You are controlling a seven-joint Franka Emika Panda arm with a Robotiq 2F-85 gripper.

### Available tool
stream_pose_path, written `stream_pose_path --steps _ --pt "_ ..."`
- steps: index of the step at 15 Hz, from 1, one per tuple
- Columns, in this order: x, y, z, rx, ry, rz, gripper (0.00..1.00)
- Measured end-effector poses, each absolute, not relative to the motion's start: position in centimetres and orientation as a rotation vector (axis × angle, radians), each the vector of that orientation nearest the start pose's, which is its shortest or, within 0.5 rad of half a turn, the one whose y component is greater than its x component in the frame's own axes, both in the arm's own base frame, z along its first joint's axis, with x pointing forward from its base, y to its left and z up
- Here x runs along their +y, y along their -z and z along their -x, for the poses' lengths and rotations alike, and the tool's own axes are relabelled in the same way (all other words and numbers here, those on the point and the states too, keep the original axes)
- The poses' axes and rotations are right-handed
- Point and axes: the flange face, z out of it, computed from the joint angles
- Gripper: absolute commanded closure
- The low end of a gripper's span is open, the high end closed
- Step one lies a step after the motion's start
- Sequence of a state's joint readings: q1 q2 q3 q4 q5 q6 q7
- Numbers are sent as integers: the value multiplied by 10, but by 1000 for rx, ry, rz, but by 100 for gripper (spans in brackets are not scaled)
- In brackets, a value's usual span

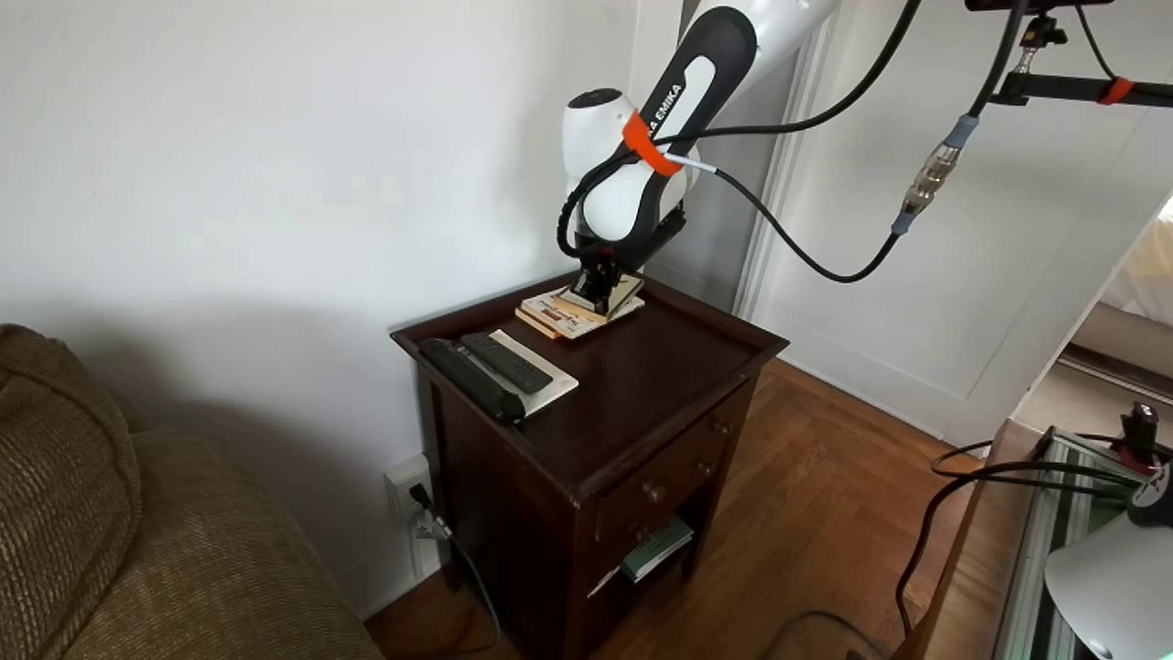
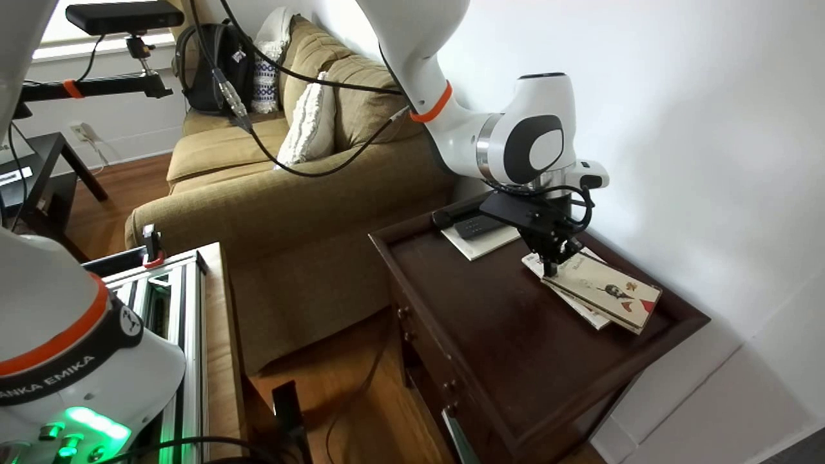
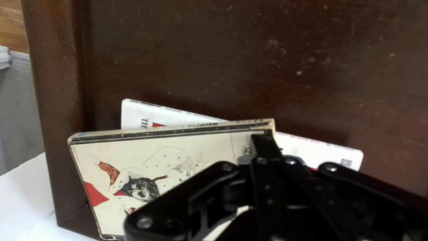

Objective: Pick up the white book and put it on the brown book, pick up the brown and white book and put it on the stacked white book

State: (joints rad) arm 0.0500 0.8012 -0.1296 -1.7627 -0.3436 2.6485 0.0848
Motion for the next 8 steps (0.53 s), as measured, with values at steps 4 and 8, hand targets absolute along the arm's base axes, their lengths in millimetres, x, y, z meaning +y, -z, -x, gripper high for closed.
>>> stream_pose_path --steps 4,8 --pt "-37 -120 -664 -302 152 3383 100" --pt "-32 -122 -672 -303 184 3368 100"
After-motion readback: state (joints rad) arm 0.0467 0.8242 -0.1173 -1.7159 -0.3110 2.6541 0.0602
